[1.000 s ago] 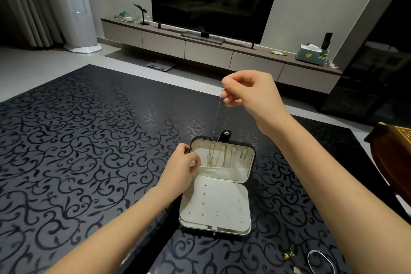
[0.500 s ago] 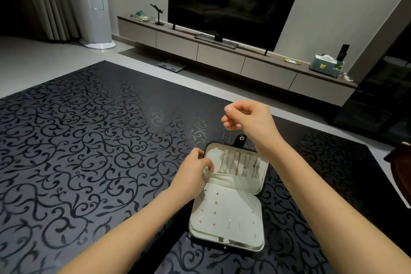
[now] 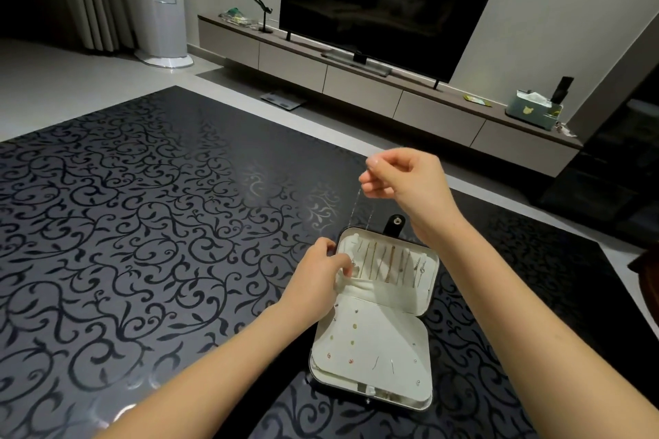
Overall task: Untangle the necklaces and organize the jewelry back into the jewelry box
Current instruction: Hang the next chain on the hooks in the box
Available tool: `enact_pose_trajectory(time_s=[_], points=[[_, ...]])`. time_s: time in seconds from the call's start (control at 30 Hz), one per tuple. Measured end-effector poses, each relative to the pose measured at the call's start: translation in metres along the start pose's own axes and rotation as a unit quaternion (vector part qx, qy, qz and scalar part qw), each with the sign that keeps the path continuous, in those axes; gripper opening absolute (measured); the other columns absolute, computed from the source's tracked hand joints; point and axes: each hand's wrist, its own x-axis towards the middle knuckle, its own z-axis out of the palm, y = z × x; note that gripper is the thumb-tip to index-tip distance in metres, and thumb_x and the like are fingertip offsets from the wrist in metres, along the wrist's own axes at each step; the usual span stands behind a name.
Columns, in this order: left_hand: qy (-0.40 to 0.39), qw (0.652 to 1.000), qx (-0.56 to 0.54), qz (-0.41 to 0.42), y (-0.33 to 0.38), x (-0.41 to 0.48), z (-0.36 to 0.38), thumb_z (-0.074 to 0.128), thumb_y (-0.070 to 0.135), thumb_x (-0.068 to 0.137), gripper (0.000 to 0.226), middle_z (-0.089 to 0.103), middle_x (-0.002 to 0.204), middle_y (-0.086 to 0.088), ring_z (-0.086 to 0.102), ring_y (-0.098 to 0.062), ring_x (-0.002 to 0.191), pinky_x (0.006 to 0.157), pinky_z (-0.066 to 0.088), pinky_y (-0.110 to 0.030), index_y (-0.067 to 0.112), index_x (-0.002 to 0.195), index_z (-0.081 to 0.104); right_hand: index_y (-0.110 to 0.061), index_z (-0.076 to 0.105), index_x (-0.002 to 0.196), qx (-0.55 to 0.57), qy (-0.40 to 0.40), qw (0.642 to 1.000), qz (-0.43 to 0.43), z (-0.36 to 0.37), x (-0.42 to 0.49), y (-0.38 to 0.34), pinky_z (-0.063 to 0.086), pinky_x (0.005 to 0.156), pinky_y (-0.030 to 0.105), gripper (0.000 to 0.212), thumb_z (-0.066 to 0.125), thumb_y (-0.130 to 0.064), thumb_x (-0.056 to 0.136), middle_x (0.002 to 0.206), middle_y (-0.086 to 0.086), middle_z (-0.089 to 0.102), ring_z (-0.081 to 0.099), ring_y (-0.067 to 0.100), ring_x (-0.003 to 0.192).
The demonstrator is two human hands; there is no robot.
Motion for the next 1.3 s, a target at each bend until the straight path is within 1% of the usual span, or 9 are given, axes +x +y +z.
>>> enact_pose_trajectory(time_s=[0.1, 0.23, 0.4, 0.63, 0.8, 0.97, 1.13, 1.23, 1.3], points=[[-0.006, 1.0, 0.003, 0.004, 0.002, -0.003, -0.001, 0.045, -0.014, 0.075, 0.045, 0.035, 0.117, -0.002, 0.032, -0.016, 0.097, 0.072, 0.029, -0.019, 0.019, 0.103, 0.056, 0.0, 0.067, 0.095, -0.009, -0.011, 0.999, 0.03, 0.004, -0.005, 0.016, 0.059, 0.071, 0.031, 0.015, 0.057, -0.011, 0.092, 0.077, 0.012, 0.07, 0.066, 0.016, 0.066], [-0.021, 0.999, 0.023, 0.0, 0.005, -0.004, -0.003, 0.041, -0.015, 0.071, 0.053, 0.03, 0.117, -0.004, 0.029, -0.02, 0.104, 0.076, 0.038, -0.024, 0.018, 0.112, 0.049, -0.001, 0.067, 0.093, -0.023, -0.018, 0.998, 0.056, 0.005, -0.012, 0.031, 0.059, 0.071, 0.032, 0.013, 0.058, -0.011, 0.091, 0.077, 0.013, 0.071, 0.067, 0.018, 0.067], [-0.024, 0.999, 0.043, 0.003, 0.009, -0.001, -0.006, 0.037, -0.017, 0.067, 0.066, 0.025, 0.103, -0.002, 0.026, -0.019, 0.095, 0.068, 0.031, -0.021, 0.024, 0.119, 0.043, -0.002, 0.067, 0.089, -0.026, -0.006, 0.998, 0.065, 0.003, -0.012, 0.037, 0.059, 0.072, 0.033, 0.012, 0.058, -0.009, 0.09, 0.076, 0.013, 0.071, 0.067, 0.018, 0.066], [-0.05, 0.994, 0.093, -0.016, 0.01, 0.001, -0.007, 0.048, -0.008, 0.074, 0.041, 0.028, 0.111, -0.007, 0.031, -0.023, 0.102, 0.075, 0.046, -0.032, 0.011, 0.11, 0.047, -0.002, 0.068, 0.09, -0.03, -0.004, 0.998, 0.059, 0.0, -0.008, 0.037, 0.058, 0.069, 0.028, 0.012, 0.058, -0.01, 0.091, 0.074, 0.01, 0.07, 0.066, 0.017, 0.066], [-0.048, 0.993, 0.1, -0.038, 0.013, 0.001, -0.003, 0.047, -0.007, 0.075, 0.03, 0.029, 0.11, -0.006, 0.032, -0.023, 0.101, 0.07, 0.043, -0.03, 0.007, 0.101, 0.051, -0.012, 0.072, 0.082, -0.159, -0.03, 0.987, 0.017, 0.0, -0.011, 0.047, 0.057, 0.075, 0.032, 0.011, 0.062, -0.015, 0.086, 0.074, 0.002, 0.071, 0.067, 0.013, 0.072], [-0.026, 0.998, 0.046, -0.036, 0.01, 0.001, 0.0, 0.047, -0.007, 0.079, 0.035, 0.03, 0.114, -0.004, 0.03, -0.021, 0.107, 0.073, 0.035, -0.023, 0.014, 0.105, 0.055, -0.029, 0.073, 0.083, -0.332, -0.056, 0.941, -0.026, 0.001, -0.012, 0.058, 0.047, 0.075, 0.025, 0.007, 0.065, -0.03, 0.084, 0.08, -0.014, 0.068, 0.061, 0.004, 0.079], [-0.008, 1.0, -0.013, -0.009, 0.006, 0.005, -0.003, 0.046, -0.011, 0.074, 0.044, 0.032, 0.103, -0.001, 0.032, -0.019, 0.094, 0.069, 0.03, -0.018, 0.018, 0.107, 0.048, -0.031, 0.074, 0.09, -0.472, -0.034, 0.875, -0.101, 0.003, -0.005, 0.075, 0.036, 0.073, 0.026, 0.012, 0.064, -0.035, 0.085, 0.092, -0.009, 0.057, 0.044, 0.012, 0.092], [0.001, 0.999, -0.033, -0.01, 0.003, 0.007, -0.004, 0.045, -0.012, 0.075, 0.045, 0.038, 0.103, -0.001, 0.036, -0.018, 0.093, 0.064, 0.029, -0.015, 0.018, 0.108, 0.046, -0.026, 0.075, 0.076, -0.517, 0.011, 0.83, -0.209, 0.007, -0.004, 0.087, 0.032, 0.065, 0.03, 0.002, 0.076, -0.027, 0.075, 0.08, -0.003, 0.059, 0.051, 0.023, 0.08], [-0.005, 0.999, -0.039, -0.015, 0.001, 0.006, -0.003, 0.045, -0.012, 0.075, 0.05, 0.039, 0.105, -0.001, 0.037, -0.018, 0.094, 0.067, 0.029, -0.017, 0.021, 0.114, 0.045, -0.024, 0.073, 0.065, -0.549, 0.04, 0.793, -0.26, 0.01, -0.008, 0.095, 0.029, 0.059, 0.029, 0.01, 0.082, -0.022, 0.066, 0.07, -0.002, 0.058, 0.052, 0.025, 0.067]])
